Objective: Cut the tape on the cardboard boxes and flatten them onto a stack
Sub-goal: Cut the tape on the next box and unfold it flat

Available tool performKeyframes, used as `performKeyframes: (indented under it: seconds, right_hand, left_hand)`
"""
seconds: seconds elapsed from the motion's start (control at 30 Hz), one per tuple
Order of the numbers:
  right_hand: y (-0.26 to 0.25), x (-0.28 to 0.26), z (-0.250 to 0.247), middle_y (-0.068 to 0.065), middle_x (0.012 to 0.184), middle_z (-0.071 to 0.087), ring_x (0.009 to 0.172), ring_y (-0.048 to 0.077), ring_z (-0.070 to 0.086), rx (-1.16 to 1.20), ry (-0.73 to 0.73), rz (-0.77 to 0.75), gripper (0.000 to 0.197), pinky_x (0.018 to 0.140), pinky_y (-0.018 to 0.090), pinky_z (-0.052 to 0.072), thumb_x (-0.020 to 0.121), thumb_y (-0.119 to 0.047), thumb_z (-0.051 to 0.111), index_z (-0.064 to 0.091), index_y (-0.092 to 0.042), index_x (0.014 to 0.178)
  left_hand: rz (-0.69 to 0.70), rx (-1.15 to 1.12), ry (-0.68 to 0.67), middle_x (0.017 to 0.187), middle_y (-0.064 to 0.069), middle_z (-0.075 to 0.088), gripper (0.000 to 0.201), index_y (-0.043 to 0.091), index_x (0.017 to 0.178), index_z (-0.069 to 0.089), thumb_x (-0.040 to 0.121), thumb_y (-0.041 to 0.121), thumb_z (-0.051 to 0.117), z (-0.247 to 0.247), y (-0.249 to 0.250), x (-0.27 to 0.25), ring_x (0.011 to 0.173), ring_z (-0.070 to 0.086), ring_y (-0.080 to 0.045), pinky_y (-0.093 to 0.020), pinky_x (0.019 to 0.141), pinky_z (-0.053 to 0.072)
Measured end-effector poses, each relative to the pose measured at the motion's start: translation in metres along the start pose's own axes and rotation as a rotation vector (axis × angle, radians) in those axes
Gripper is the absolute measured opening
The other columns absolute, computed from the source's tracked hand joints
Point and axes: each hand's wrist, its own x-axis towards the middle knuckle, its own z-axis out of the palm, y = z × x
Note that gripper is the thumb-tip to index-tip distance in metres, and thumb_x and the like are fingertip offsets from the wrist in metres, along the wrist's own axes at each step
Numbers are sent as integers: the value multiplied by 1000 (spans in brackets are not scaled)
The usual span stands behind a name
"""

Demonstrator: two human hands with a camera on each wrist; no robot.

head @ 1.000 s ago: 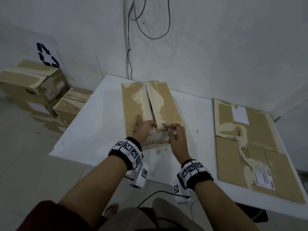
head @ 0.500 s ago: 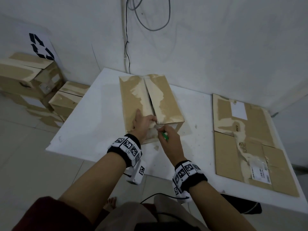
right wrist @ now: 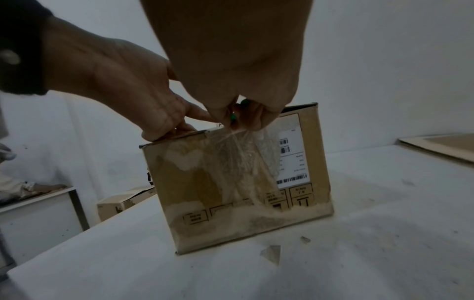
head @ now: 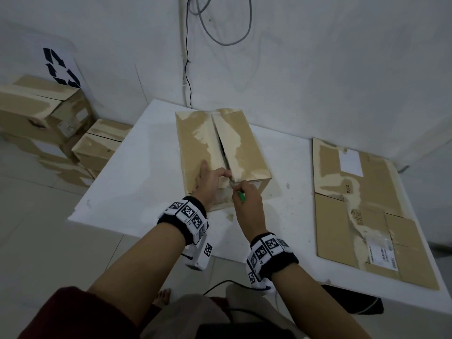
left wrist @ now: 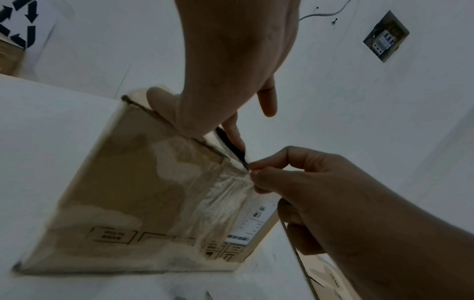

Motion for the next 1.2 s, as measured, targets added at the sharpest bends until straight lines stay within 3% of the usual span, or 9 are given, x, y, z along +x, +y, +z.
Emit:
performKeyframes:
  seconds: [0.13, 0.27, 0.33, 0.43, 0.57, 0.73, 0.93, 1.03, 1.2]
  right_hand:
    - [3, -3, -1, 2, 92, 54, 78, 5, 49, -42, 13, 11, 8, 67, 11, 39, 96, -9, 52, 56, -15, 92]
    - [8, 14, 1, 7, 89, 55, 76, 14, 49, -11, 104, 56, 10, 62, 19, 37, 94, -4, 51, 54, -11, 88]
    - [18, 20, -10, 8, 87, 56, 73, 13, 48, -22, 151, 65, 9, 64, 24, 39, 93, -2, 53, 54, -8, 87]
    - [35, 9, -28, 3, 92, 58, 84, 11, 54, -15, 119, 29, 3, 72, 25, 46, 92, -11, 59, 58, -13, 93]
    - [45, -8, -43, -8, 93, 57, 87, 3, 57, -43, 180, 27, 21, 66, 15, 46, 88, -22, 67, 51, -24, 101]
    - [46, 12, -60, -5, 92, 60, 79, 13, 58, 69, 288, 107, 6, 64, 22, 44, 98, -23, 56, 50, -21, 101]
    - [46, 54, -73, 4, 102, 62, 90, 12, 60, 89, 259, 100, 9, 75, 22, 45, 100, -18, 53, 53, -9, 104]
    - [45, 68, -70, 5, 112, 60, 107, 18, 58, 108, 212, 122, 9, 88, 30, 47, 100, -16, 52, 53, -9, 106]
    - [36, 78, -68, -4, 117, 52, 120, 13, 49, 89, 145, 154, 9, 93, 26, 40, 101, -19, 51, 52, -11, 104]
  left_hand:
    - [16, 40, -15, 156, 23, 2, 109, 38, 141, 44, 34, 50, 61, -1, -1, 3, 145, 5, -15, -59, 112, 20]
    - [38, 38, 1, 158, 20, 4, 103, 29, 144, 43, 43, 44, 60, 1, 0, 2, 144, 7, -13, -42, 104, 22]
    - [37, 82, 31, 158, 20, 5, 105, 33, 145, 39, 43, 46, 61, 0, 0, 1, 146, 7, -17, -48, 109, 20]
    - [27, 310, 119, 160, 6, 3, 86, 23, 150, 29, 74, 44, 65, 7, 3, 3, 145, 6, -28, -53, 116, 8]
    - [134, 687, 209, 158, -4, 0, 49, 11, 97, 68, 86, 58, 59, 30, 11, 5, 142, 3, -30, -50, 112, 11]
    - [319, 853, 222, 150, -6, 18, 32, 13, 99, 59, 87, 42, 64, 32, 1, 19, 135, 12, -32, -47, 105, 19]
    - [443, 1180, -32, 141, -1, 32, 25, 26, 82, 60, 77, 48, 71, -21, 9, 34, 132, 22, -30, -43, 103, 24]
    - [424, 1386, -103, 140, 1, 30, 27, 27, 99, 64, 78, 42, 73, -60, 29, 30, 128, 25, -32, -42, 102, 26]
    - [308, 1658, 76, 139, -11, 36, 35, 22, 126, 57, 97, 38, 47, -109, 61, 37, 130, 30, -34, -43, 108, 25]
